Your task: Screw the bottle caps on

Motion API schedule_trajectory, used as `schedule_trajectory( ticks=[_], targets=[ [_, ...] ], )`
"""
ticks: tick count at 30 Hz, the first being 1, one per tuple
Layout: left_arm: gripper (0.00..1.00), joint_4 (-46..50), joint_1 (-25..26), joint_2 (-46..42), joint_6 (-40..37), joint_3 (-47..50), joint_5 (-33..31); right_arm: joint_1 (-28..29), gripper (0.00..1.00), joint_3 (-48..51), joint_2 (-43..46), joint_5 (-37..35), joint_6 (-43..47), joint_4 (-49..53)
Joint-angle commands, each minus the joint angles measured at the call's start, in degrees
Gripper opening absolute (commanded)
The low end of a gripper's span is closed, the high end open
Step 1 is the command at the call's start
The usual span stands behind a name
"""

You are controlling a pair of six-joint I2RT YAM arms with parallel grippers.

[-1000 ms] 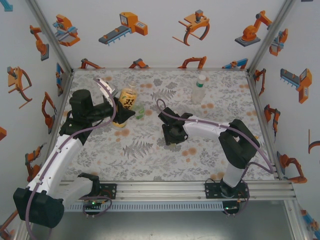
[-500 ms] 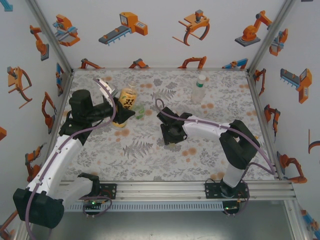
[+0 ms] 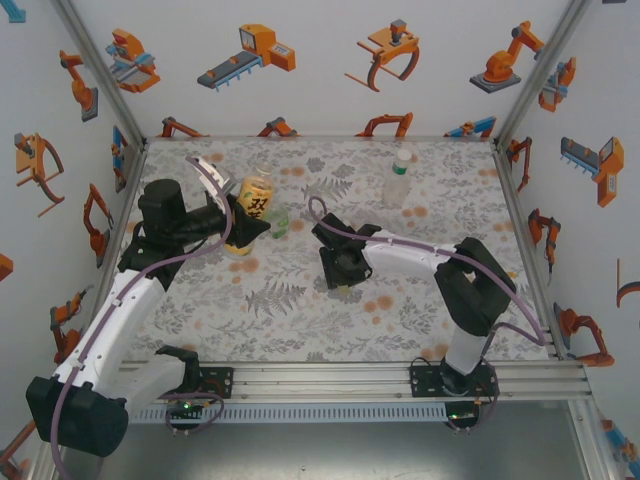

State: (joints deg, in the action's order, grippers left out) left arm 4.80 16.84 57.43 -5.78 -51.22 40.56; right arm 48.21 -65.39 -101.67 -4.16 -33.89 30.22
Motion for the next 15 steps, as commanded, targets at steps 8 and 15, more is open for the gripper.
schedule_trajectory(
  ticks=[8, 15],
  targets=[
    [0.00, -0.43, -0.14, -0.87, 0.46, -0.17, 1.50, 0.30, 0.47, -1.27, -2.09, -1.66, -0.53, 1.65],
    [0.00, -0.40, -0.15, -0.89, 0.34, -0.11, 1.40, 0.35, 0.47, -2.71, -0.37, -2.87, 0.04, 3.40]
  ],
)
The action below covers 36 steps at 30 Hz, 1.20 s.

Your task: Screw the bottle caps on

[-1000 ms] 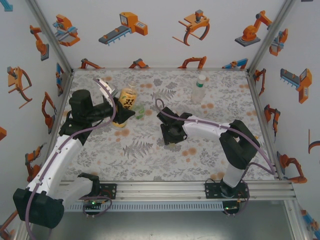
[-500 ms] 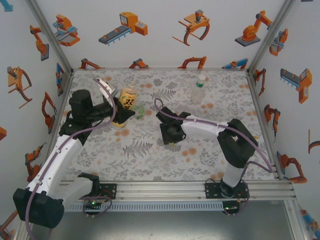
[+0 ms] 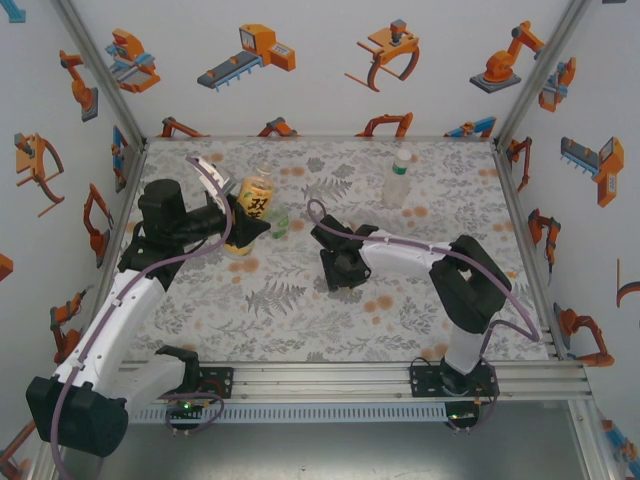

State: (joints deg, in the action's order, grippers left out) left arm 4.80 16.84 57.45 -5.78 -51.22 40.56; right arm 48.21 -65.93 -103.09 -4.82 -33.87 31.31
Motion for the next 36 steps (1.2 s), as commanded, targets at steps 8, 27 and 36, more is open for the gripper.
schedule_trajectory(
  ticks=[8, 27, 36],
  targets=[
    [0.00, -0.34, -0.14, -0.96, 0.26, -0.19, 1.38, 0.39, 0.47, -2.91, 1.81, -4.40, 1.01, 4.37],
    [0.00, -0.32, -0.19, -0.90, 0.29, -0.20, 1.43, 0.39, 0.47, -1.14, -1.00, -3.36, 0.66, 2.20],
    [0.00, -0.33, -0.14, -0.85, 0.27, -0.19, 1.38, 0.35, 0.47, -0.08, -1.94, -3.57, 0.48, 1.31]
  ],
)
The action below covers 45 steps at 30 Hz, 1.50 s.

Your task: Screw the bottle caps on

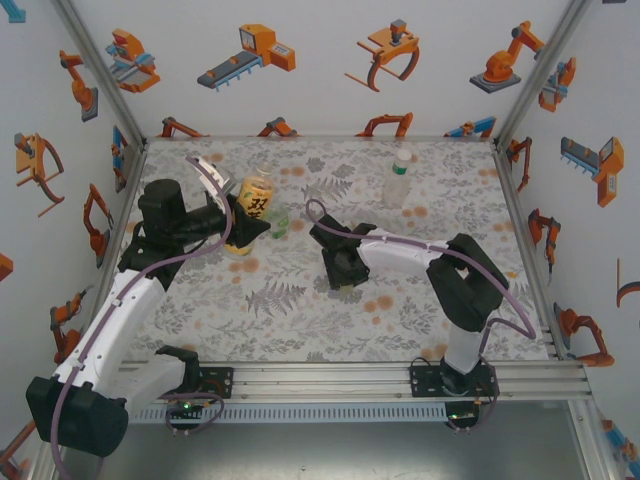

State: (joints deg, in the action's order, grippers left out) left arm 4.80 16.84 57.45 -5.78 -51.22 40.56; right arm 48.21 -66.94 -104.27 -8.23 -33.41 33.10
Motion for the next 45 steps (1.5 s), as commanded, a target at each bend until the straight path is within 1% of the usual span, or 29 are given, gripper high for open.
schedule_trajectory(
  ticks=[1, 5, 10, 16, 45],
  targets=[
    [0.00, -0.31, -0.19, -0.85, 0.24, -0.19, 1.40, 0.35, 0.47, 1.21, -0.84, 0.03, -0.07, -0.74],
    [0.00, -0.29, -0.15, -0.83, 0.27, -0.19, 1.43, 0.40, 0.47, 1.18, -0.70, -0.08, -0.40, -0.43],
    [0.00, -0.24, -0.14, -0.75, 0.42, -0.17, 1.42, 0.35, 0.48, -0.98, 1.67, -0.83, 0.52, 1.45],
    [0.00, -0.29, -0.14, -0.90, 0.34, -0.21, 1.41, 0.39, 0.48, -1.10, 4.24, 1.63, 0.09, 0.32],
    [0.00, -0.37, -0.14, -0.93, 0.44, -0.19, 1.38, 0.38, 0.48, 0.26, 0.69, 3.48, -0.14, -1.50]
  ],
)
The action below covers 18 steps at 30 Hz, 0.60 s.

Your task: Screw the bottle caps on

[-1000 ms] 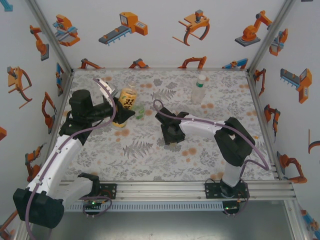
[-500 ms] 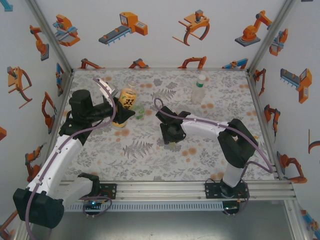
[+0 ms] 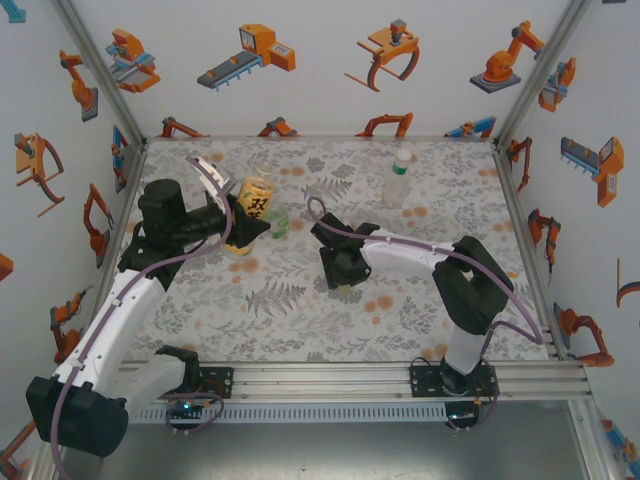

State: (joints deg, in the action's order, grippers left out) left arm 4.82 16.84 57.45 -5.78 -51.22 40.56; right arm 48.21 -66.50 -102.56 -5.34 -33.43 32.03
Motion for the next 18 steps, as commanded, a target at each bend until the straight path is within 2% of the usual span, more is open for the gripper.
schedule_trajectory(
  ticks=[1, 11, 18],
  targets=[
    [0.00, -0.38, -0.14, -0.94, 0.48, -0.21, 1.40, 0.38, 0.48, -0.18, -1.12, 0.60, -0.12, -0.48],
    [0.00, -0.35, -0.14, -0.85, 0.44, -0.19, 1.45, 0.34, 0.48, 0.21, -1.89, 0.72, -0.28, -0.56],
    [0.00, -0.41, -0.15, -0.76, 0.46, -0.19, 1.41, 0.35, 0.48, -1.55, 1.11, 0.08, 0.64, 0.84]
  ],
)
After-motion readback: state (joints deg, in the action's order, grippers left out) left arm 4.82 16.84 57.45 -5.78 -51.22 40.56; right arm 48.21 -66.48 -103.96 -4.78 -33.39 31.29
